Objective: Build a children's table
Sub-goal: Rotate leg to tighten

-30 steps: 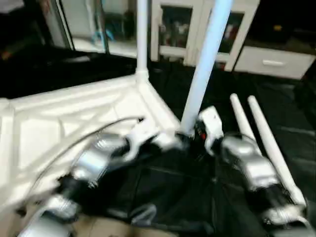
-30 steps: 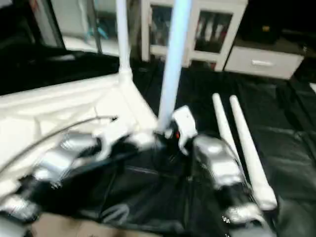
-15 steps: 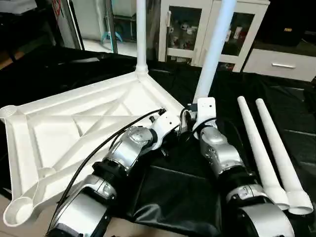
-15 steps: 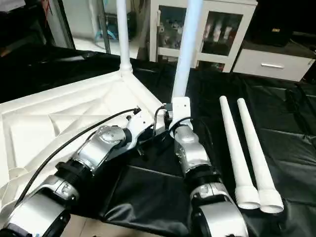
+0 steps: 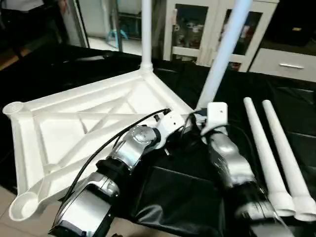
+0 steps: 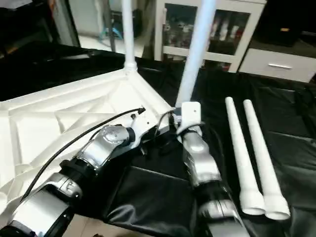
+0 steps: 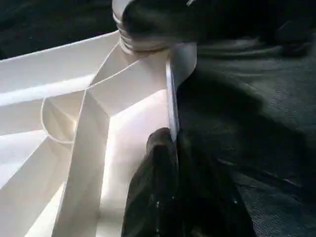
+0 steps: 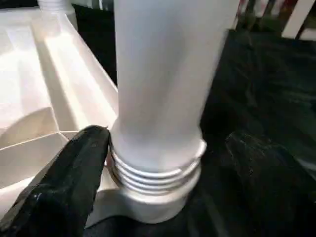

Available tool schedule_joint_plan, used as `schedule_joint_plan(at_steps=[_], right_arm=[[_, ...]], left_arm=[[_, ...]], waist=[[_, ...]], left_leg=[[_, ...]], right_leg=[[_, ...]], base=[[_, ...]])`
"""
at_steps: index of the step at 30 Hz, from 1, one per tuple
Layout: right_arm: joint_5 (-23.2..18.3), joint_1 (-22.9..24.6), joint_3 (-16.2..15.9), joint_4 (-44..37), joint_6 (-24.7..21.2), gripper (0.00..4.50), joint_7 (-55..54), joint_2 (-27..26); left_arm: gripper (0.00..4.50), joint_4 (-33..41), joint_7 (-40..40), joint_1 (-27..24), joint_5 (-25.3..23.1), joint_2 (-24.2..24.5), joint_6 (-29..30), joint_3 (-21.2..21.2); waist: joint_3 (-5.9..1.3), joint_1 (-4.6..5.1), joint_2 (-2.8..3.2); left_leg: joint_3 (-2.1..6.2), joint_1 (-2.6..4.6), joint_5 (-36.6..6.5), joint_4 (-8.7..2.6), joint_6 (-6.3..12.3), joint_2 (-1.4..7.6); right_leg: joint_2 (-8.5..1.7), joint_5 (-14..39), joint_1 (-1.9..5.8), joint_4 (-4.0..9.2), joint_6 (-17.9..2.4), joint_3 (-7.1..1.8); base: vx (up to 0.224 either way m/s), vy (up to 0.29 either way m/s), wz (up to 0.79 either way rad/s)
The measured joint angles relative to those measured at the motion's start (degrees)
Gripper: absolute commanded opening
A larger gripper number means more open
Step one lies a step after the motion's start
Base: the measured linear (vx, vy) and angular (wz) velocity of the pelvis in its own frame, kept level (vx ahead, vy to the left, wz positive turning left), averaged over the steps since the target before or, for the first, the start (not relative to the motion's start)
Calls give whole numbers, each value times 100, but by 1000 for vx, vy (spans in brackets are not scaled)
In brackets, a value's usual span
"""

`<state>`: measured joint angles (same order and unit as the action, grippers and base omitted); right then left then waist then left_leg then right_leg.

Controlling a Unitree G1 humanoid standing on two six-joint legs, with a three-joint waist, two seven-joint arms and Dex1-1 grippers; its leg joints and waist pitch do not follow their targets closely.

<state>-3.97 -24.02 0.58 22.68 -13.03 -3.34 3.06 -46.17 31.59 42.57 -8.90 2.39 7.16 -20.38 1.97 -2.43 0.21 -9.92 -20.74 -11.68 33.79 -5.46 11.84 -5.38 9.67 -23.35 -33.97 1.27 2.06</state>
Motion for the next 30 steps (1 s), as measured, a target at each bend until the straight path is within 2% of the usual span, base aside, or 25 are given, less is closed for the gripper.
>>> schedule_joint_plan(at_steps=[3, 4, 8, 9, 10, 11, 14, 15, 16, 19, 20, 24, 27, 30], right_arm=[[-55, 333, 3, -913, -130, 418, 158, 154], [-73, 413, 1, -1135, -180, 418, 223, 191], [-145, 745, -62, -1977, -443, 418, 454, 343], [-162, 785, -85, -2079, -465, 418, 509, 357], [-227, 840, -143, -2248, -544, 418, 638, 413], [-300, 878, -238, -2398, -627, 418, 824, 501], [-612, 1031, -475, -2906, -936, 418, 1482, 767], [-820, 1093, -660, -3135, -1094, 418, 1876, 1003], [-1061, 1170, -881, -3413, -1294, 418, 2381, 1293], [-1364, 1267, -1157, -3812, -1575, 418, 3137, 1702], [-1433, 1275, -1272, -3941, -1664, 418, 3426, 1892], [-1615, 1249, -1368, -4192, -1926, 418, 4081, 2392], [-1701, 1209, -1397, -4216, -2105, 418, 4358, 2553], [-1744, 1063, -1484, -4224, -2174, 418, 4632, 2797]], left_arm=[[63, 144, -34, -5, 393, -112, -168, 418], [93, 239, -28, -5, 489, -118, -164, 484], [99, 895, 13, -11, 770, -61, -75, 735], [119, 1037, 18, -15, 816, -38, -39, 796], [119, 1292, 53, -53, 881, 32, 106, 855], [137, 1579, 76, -139, 918, 154, 284, 896], [144, 2165, 79, -397, 914, 629, 810, 1121], [169, 2433, 99, -551, 905, 851, 1023, 1166], [176, 2701, 138, -742, 877, 1147, 1299, 1265], [183, 3119, 151, -1074, 793, 1636, 1769, 1578], [210, 3338, 205, -1223, 794, 1816, 1986, 1663], [219, 4136, 389, -1744, 794, 2524, 2755, 2015], [261, 4136, 153, -1799, 703, 2757, 3068, 2259], [267, 3925, -196, -1799, 427, 3001, 3256, 2338]], waist=[[17, 11, -16], [17, 21, -14], [23, 67, -6], [23, 69, -5], [24, 72, -4], [26, 81, -1], [28, 82, 1], [31, 85, 7], [43, 83, 3], [69, 53, -15], [72, 30, -20], [86, 8, -67], [84, -19, -96], [79, -15, -118]], left_leg=[[8, -53, 39, 4, 3, 6], [8, -56, 57, 4, 6, 6], [4, -81, 64, -6, 28, 6], [3, -80, 68, -12, 35, 6], [1, -80, 68, -17, 37, 6], [-1, -75, 68, -21, 37, 6], [-2, -66, 69, -24, 35, 12], [-3, -62, 68, -25, 34, 13], [-1, -56, 63, -25, 25, 15], [1, -56, 65, -18, 21, 18], [2, -57, 65, -15, 21, 18], [1, -57, 65, -9, 21, 13], [3, -57, 70, -7, 15, 14], [6, -52, 75, -7, 8, 14]], right_leg=[[8, -24, -47, -2, -25, 8], [9, -22, -50, -6, -21, 9], [9, -13, -73, 14, -11, 7], [9, -10, -74, 15, -12, 9], [11, -7, -76, 15, -12, 11], [13, -5, -77, 15, -13, 9], [23, -2, -73, 9, -12, 14], [23, -2, -71, 7, -12, 11], [23, 0, -64, 5, -9, 11], [19, 0, -62, 0, -7, 10], [11, 1, -55, 1, -7, 10], [8, 1, -50, 0, -7, 3], [10, 1, -52, -10, -7, 5], [13, 0, -52, -18, -6, 6]], base=[[0, 0, 0], [0, 0, 0], [0, 0, 0], [0, 0, 0], [0, 0, 0], [0, 0, 0], [0, 0, 0], [0, 0, 0], [0, 0, 0], [0, 0, 0], [0, 0, 0], [0, 0, 0], [0, 0, 0], [0, 0, 0]])
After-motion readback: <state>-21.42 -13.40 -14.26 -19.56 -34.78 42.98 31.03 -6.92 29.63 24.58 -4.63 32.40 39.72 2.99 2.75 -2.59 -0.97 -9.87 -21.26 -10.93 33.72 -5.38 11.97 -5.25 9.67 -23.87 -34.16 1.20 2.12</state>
